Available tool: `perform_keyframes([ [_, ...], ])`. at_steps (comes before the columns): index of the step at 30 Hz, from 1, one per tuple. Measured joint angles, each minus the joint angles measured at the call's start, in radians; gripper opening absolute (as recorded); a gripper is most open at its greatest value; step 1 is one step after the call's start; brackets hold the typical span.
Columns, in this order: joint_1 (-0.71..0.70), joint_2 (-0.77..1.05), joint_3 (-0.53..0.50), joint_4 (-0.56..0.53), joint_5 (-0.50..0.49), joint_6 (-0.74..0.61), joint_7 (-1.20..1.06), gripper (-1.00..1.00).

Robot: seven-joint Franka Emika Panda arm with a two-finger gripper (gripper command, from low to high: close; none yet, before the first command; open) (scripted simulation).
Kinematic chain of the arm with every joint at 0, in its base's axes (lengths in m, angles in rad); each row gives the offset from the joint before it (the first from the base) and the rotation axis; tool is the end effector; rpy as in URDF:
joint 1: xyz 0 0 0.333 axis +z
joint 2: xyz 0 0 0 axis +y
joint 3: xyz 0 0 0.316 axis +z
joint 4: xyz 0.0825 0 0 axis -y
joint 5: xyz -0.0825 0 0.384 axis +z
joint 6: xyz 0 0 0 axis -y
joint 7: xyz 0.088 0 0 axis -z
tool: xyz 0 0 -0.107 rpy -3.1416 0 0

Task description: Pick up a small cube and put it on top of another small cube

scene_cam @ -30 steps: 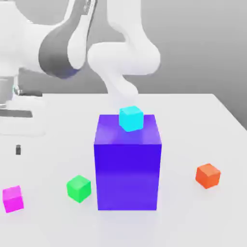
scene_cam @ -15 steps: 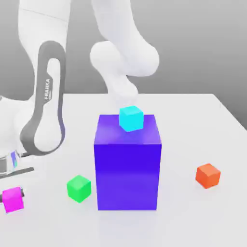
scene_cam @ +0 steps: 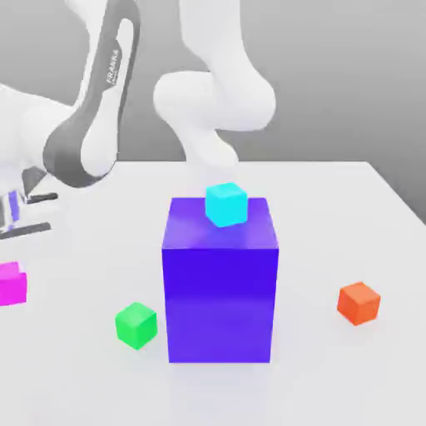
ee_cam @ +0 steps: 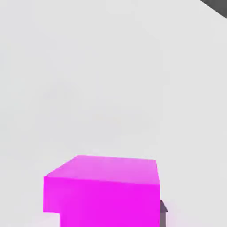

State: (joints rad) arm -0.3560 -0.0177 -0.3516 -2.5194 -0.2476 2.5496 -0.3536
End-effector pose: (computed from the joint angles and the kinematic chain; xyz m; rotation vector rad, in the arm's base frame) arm 0.3557 -0.2996 0.2883 2.9910 -0.2271 -0.0428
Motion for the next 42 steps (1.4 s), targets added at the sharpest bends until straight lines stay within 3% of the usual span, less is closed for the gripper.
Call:
perform_keyframes([
  [8, -0.022, -0.279, 0.039, -0.048, -0.188, -0.177, -0.060, -1.00],
  [20, -0.024, -0.550, 0.008, -0.148, -0.244, -0.283, -0.321, -1.00],
  [30, 0.045, -0.561, -0.096, -0.245, -0.234, -0.210, -0.562, -1.00],
  [42, 0.309, -0.320, -0.184, -0.352, -0.113, 0.034, -0.824, -1.00],
])
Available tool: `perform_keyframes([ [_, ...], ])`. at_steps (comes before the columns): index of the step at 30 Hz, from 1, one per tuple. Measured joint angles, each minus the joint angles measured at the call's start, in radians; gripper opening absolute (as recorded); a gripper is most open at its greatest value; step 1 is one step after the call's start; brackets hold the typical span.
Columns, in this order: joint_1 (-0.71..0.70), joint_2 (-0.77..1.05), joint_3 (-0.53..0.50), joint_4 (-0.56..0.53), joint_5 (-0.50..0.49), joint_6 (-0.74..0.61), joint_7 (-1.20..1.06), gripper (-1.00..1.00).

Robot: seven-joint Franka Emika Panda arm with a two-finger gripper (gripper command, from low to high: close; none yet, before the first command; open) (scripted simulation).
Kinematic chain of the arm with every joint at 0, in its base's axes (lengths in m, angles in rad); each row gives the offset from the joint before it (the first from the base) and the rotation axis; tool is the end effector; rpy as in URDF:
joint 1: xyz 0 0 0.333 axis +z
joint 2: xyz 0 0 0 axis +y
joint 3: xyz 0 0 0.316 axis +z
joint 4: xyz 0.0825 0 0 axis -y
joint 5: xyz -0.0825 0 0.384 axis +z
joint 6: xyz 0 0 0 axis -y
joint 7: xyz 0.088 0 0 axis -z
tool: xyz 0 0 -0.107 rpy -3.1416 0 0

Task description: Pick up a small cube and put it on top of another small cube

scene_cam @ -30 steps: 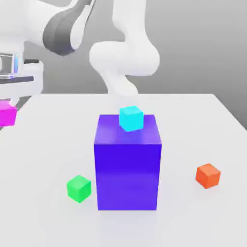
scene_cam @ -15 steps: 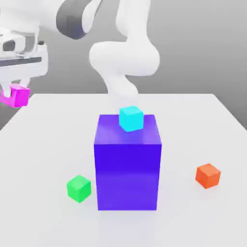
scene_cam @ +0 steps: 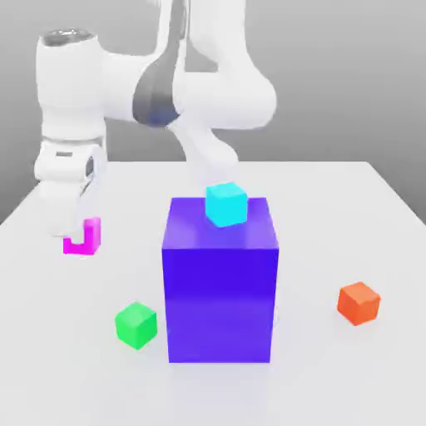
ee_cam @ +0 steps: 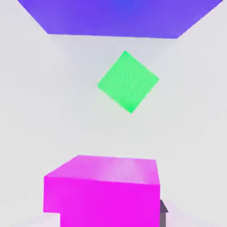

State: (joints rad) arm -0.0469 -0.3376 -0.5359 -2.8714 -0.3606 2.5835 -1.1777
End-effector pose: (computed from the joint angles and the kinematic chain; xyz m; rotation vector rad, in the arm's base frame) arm 0.3058 -0.1711 0.2736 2.7782 1.3824 0.0037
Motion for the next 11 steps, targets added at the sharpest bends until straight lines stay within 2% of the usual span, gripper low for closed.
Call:
perform_keyframes([
  [5, 0.142, 0.177, -0.017, -0.023, 0.144, 0.164, -0.119, -1.00],
  [8, 0.166, 0.325, 0.028, -0.021, 0.352, 0.295, -0.264, -1.00],
  [9, 0.160, 0.367, 0.057, -0.018, 0.437, 0.330, -0.323, 1.00],
  [11, 0.158, 0.367, 0.057, -0.018, 0.437, 0.329, -0.323, 1.00],
])
